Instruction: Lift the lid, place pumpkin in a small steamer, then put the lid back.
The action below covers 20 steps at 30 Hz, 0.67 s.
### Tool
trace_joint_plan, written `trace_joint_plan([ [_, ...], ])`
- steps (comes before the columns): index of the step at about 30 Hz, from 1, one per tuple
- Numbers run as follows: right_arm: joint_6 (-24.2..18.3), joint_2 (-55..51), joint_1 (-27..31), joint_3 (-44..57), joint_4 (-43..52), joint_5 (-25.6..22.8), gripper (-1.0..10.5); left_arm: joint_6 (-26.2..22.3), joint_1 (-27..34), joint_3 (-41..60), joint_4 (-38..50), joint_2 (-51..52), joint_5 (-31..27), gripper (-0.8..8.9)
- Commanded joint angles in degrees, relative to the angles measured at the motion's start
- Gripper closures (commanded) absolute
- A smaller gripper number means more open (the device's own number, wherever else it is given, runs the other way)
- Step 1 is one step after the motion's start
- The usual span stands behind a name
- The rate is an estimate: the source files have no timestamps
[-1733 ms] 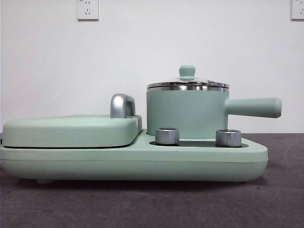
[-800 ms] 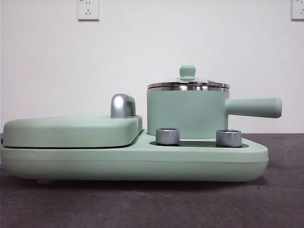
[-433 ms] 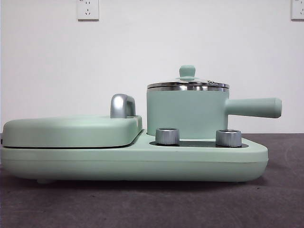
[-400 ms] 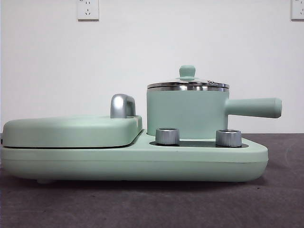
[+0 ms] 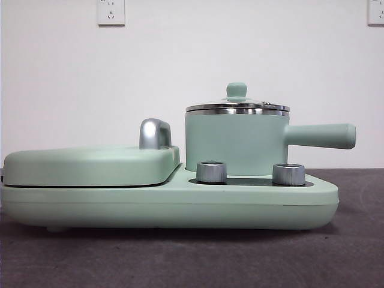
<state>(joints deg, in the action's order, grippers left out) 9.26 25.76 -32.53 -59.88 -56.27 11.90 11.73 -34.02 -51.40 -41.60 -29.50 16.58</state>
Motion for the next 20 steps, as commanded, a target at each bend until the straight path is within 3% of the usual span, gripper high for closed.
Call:
trace_joint_plan([
  [1,-0.3,0.3,-0.3,-0.6,0.6,0.1,9.2,0.3,0.5,2.8,5.5,1.8,-0.1,7.81],
  [6,-0.3,0.3,-0.3,-0.6,0.6,0.1,9.2,0.3,11.7,19.5,27.1,11.8,4.6,7.81],
  [11,-0.3,0.3,-0.3,-0.6,0.6,0.1,9.2,-1.7,25.0,34.1,34.1,22.4,3.9,7.81],
  [13,-0.3,0.3,-0.3,-0.6,0.6,0.1,9.2,-1.9,27.7,37.7,33.9,25.0,0.9,7.81],
  [17,-0.3,0.3,-0.3,-0.6,0.6,0.1,9.2,-1.1,30.9,44.1,33.9,29.2,-12.5,7.81],
  [20,-0.3,0.3,-0.3,-0.6,0.6,0.1,9.2,-1.6,31.8,46.2,33.8,29.3,-17.8,7.81],
])
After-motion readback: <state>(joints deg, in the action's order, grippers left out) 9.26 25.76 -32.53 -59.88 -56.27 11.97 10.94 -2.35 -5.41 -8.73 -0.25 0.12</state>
